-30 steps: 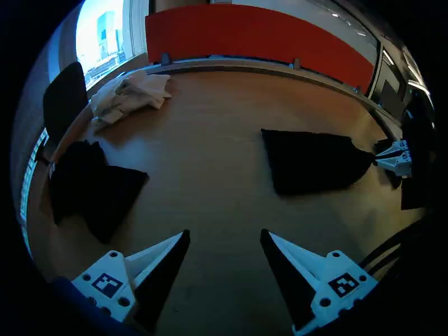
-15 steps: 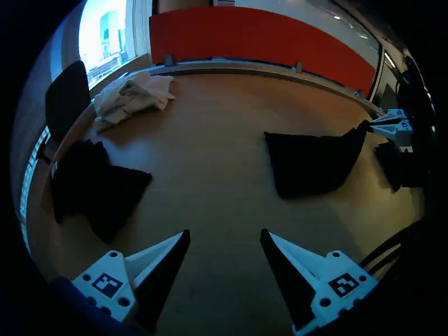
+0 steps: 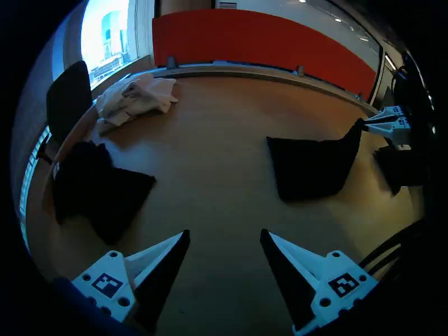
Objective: Fold towel
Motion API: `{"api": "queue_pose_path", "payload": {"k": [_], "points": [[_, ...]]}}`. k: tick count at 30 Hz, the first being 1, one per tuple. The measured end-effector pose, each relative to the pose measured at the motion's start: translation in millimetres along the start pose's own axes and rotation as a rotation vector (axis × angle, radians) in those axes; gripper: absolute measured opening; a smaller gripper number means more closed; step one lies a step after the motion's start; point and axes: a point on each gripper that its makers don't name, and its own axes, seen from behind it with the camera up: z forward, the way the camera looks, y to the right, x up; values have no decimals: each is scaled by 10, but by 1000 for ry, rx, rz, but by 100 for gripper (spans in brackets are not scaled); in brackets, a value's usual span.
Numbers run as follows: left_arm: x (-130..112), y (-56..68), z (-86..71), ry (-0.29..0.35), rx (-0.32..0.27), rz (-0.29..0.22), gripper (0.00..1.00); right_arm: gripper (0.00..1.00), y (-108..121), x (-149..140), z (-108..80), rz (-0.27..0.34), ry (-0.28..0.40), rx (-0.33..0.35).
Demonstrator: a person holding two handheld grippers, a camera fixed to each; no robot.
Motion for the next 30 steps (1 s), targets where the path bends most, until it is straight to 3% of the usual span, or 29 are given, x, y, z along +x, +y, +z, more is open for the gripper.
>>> {"api": "queue_pose_path", "payload": {"k": [9, 18, 24, 30], "points": [[51, -53, -36, 20, -8, -34, 93, 7, -260, 230, 214, -57, -1, 55], [101, -101, -93, 48, -12, -66, 93, 6, -718, 418, 568, -121, -21, 147], [55, -147, -139, 55, -5, -106, 93, 6, -1143, 351, 910, -131, -63, 225], [-9, -164, -164, 59, -3, -142, 93, 6, -1420, 61, 1151, -133, -139, 277]]}}
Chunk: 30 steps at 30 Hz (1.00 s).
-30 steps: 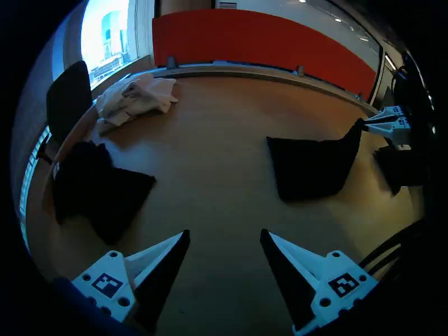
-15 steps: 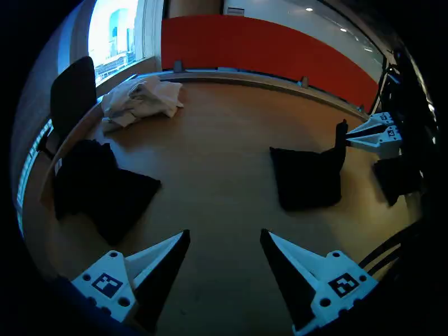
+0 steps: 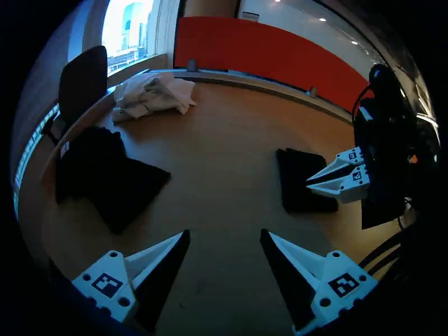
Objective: Fold towel
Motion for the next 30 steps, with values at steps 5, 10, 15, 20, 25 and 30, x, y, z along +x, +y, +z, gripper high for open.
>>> {"api": "queue_pose_path", "payload": {"k": [5, 10, 15, 20, 25, 30], "points": [[-6, -4, -3, 4, -3, -11, 93, 6, -29, -60, 52, 15, -17, 9], [10, -19, 4, 5, -4, -13, 93, 8, 5, -38, 20, 22, -13, 5], [29, -28, 8, 7, -2, -9, 93, 29, 27, -22, -21, 21, -6, 1], [25, -28, 10, 5, -2, -11, 93, 56, 19, -22, -54, 25, -4, 7], [13, -18, 18, 2, -2, -15, 93, 59, 44, -18, -80, 25, 1, -2], [22, 1, 24, 2, -3, -11, 93, 59, 71, -46, -118, 32, 0, -15]]}}
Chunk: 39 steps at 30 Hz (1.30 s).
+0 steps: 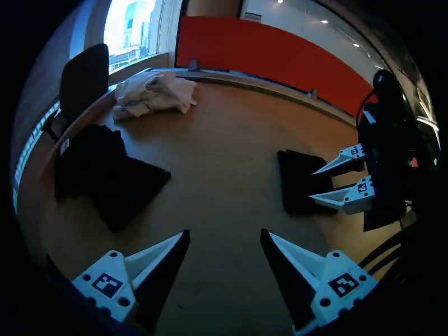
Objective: Fold towel
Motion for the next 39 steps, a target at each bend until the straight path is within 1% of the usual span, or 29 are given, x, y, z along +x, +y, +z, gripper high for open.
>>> {"api": "queue_pose_path", "payload": {"k": [6, 15, 21, 24, 30, 33, 39], "points": [[17, 15, 16, -1, -1, 6, 93, 60, 75, -147, -93, 27, -8, -27], [37, 9, 35, -2, 3, 12, 93, 60, 177, -472, -306, 93, -27, -66], [42, 22, 43, -3, 4, 18, 93, 60, 210, -612, -405, 132, -29, -83], [47, 42, 50, -3, 1, 22, 94, 60, 210, -635, -411, 142, -28, -85], [56, 71, 54, -1, 0, 29, 93, 60, 172, -692, -406, 141, -32, -87], [59, 77, 50, 0, 0, 27, 93, 60, 134, -771, -400, 141, -44, -87], [51, 80, 52, -2, 0, 26, 93, 60, 66, -902, -387, 163, -58, -85]]}}
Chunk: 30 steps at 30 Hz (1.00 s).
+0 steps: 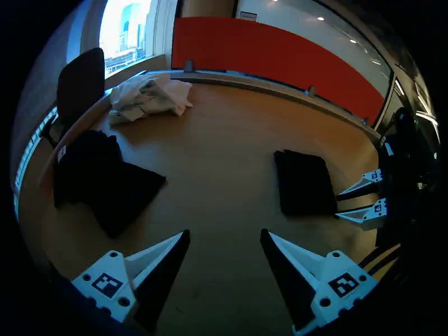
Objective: Fold towel
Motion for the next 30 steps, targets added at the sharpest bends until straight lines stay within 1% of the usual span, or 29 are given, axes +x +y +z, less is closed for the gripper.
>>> {"api": "queue_pose_path", "payload": {"k": [6, 13, 16, 18, 24, 27, 30], "points": [[5, 15, 0, 0, -2, 5, 93, 60, -13, -66, 17, 23, -6, 2], [9, 32, 7, -1, -4, 8, 93, 60, -35, -117, 63, 34, -14, 9], [9, 42, 4, -1, -7, 8, 93, 57, -37, -133, 77, 36, -16, 5], [8, 47, 4, -1, -8, 7, 93, 51, -41, -144, 90, 40, -18, 3], [-7, 49, 4, -3, -10, 6, 93, 22, 4, -144, 91, 67, -13, -15], [-3, 43, 1, -2, -9, 10, 93, 12, 6, -148, 88, 76, -13, -12], [-1, 36, -1, -2, -8, 12, 93, 6, 10, -139, 81, 80, -8, -14]]}}
